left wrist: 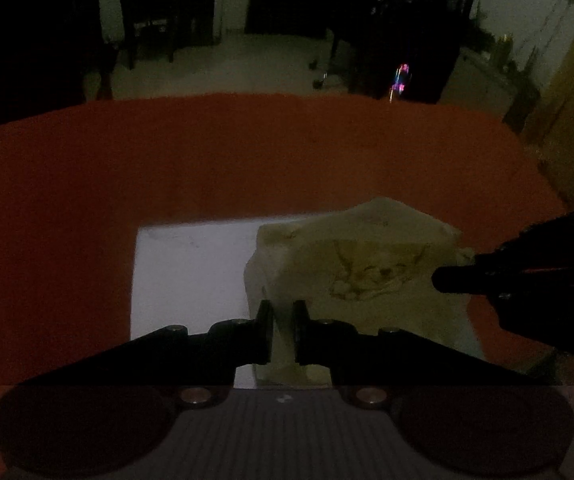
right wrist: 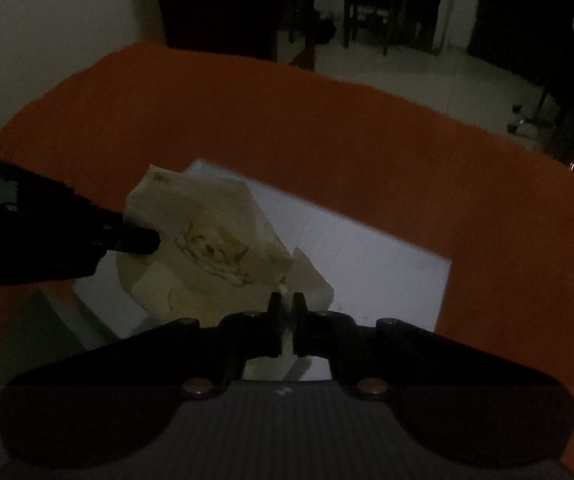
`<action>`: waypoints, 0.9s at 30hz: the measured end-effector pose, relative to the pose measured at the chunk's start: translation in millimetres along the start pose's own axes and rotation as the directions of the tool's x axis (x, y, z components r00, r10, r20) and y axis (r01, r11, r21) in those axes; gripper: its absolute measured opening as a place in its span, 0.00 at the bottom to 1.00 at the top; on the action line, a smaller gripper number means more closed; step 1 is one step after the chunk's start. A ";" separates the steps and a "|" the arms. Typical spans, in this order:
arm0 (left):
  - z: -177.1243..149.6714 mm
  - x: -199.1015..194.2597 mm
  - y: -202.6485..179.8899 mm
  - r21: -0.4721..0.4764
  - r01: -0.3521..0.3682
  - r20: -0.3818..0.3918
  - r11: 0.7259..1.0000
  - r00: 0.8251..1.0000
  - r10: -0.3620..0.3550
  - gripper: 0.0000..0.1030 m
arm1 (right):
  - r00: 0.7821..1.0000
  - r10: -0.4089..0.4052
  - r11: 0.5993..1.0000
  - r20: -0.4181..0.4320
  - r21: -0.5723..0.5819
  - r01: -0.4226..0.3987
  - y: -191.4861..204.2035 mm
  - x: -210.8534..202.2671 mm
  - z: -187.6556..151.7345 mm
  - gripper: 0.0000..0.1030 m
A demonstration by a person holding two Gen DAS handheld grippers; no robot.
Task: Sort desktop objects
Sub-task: 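Lift and carry the paper wad with the right tool over the box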
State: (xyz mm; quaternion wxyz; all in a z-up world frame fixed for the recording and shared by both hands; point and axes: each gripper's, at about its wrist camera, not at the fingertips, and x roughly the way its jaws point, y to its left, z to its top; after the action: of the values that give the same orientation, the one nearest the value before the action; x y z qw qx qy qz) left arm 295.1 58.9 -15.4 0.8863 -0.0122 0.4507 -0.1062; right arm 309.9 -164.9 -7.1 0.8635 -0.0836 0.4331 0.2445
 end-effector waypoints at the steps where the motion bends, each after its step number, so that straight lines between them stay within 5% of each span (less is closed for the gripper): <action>1: 5.0 -10.4 -1.7 -0.003 0.010 0.011 1.000 1.000 -0.009 0.08 | 1.000 -0.001 1.000 0.014 -0.005 0.001 0.0 -8.2 3.8 0.05; 6: 15.3 -70.4 -18.1 0.042 0.064 0.062 0.997 0.996 -0.066 0.08 | 0.998 0.003 1.000 0.063 -0.001 -0.003 2.4 -62.4 21.6 0.05; 13: -29.3 -149.3 -47.5 0.101 0.115 0.087 0.988 0.988 -0.124 0.08 | 0.993 0.029 0.999 0.115 0.029 -0.033 20.4 -143.7 0.2 0.05; 21: -101.1 -145.8 -79.1 0.111 0.074 0.032 0.991 0.996 -0.078 0.08 | 0.996 -0.020 0.996 0.091 0.089 0.012 52.7 -174.7 -62.5 0.05; 27: -130.8 -115.3 -80.4 0.121 0.100 -0.067 0.988 0.993 -0.093 0.08 | 1.000 -0.027 0.993 0.006 0.118 0.026 57.3 -139.5 -109.1 0.05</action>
State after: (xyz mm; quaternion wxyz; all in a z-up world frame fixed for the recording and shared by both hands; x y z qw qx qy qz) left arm 110.1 12.9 8.2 0.8649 0.0245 0.4689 -0.1772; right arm 134.0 -202.9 40.2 0.8716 -0.0375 0.4425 0.2074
